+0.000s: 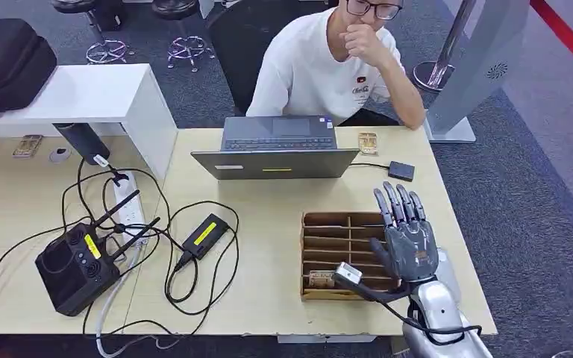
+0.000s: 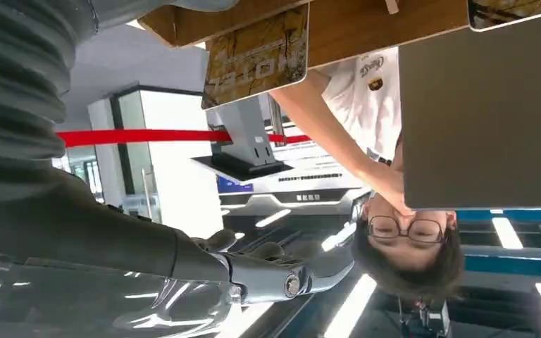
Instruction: Pass the card to the sensor for recognition and then transmit it.
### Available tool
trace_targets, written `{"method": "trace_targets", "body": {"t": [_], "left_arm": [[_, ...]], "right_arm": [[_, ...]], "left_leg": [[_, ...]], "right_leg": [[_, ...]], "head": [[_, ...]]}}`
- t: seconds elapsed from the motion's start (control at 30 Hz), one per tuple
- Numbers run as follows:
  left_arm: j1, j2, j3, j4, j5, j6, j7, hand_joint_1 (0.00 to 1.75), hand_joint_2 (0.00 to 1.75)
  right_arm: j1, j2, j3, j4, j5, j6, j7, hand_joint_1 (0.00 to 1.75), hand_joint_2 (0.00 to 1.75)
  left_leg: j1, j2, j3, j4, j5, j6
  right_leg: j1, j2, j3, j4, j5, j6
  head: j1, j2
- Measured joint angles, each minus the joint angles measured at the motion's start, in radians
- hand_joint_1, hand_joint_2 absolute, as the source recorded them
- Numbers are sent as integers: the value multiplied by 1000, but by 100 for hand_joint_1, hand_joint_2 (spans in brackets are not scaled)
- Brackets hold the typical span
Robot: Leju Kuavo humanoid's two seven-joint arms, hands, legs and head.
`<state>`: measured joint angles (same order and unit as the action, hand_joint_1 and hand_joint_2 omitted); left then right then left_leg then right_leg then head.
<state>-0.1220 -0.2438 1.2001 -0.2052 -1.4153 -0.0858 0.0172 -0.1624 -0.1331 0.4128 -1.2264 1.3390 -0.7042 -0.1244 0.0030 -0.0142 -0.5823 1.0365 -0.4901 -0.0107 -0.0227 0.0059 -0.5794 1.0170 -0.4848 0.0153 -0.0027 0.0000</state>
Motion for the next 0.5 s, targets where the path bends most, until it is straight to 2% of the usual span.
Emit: {"method": "trace_targets", "body": {"t": [0.23, 0.27, 0.3, 0.5], "left_arm": [[0, 0, 0, 0, 0, 0, 0, 0, 175], [0, 0, 0, 0, 0, 0, 0, 0, 175], [0, 0, 0, 0, 0, -1, 0, 0, 175], [0, 0, 0, 0, -2, -1, 0, 0, 175]], "right_arm": [[0, 0, 0, 0, -1, 0, 0, 0, 175], [0, 0, 0, 0, -1, 0, 0, 5, 175], [0, 0, 0, 0, -1, 0, 0, 175, 175], [0, 0, 0, 12, -26, 1, -5, 175, 175]], "left_leg": [[0, 0, 0, 0, 0, 0], [0, 0, 0, 0, 0, 0], [0, 0, 0, 0, 0, 0], [0, 0, 0, 0, 0, 0]], "right_leg": [[0, 0, 0, 0, 0, 0], [0, 0, 0, 0, 0, 0], [0, 0, 0, 0, 0, 0], [0, 0, 0, 0, 0, 0]], "head": [[0, 0], [0, 0], [0, 0], [0, 0]]}}
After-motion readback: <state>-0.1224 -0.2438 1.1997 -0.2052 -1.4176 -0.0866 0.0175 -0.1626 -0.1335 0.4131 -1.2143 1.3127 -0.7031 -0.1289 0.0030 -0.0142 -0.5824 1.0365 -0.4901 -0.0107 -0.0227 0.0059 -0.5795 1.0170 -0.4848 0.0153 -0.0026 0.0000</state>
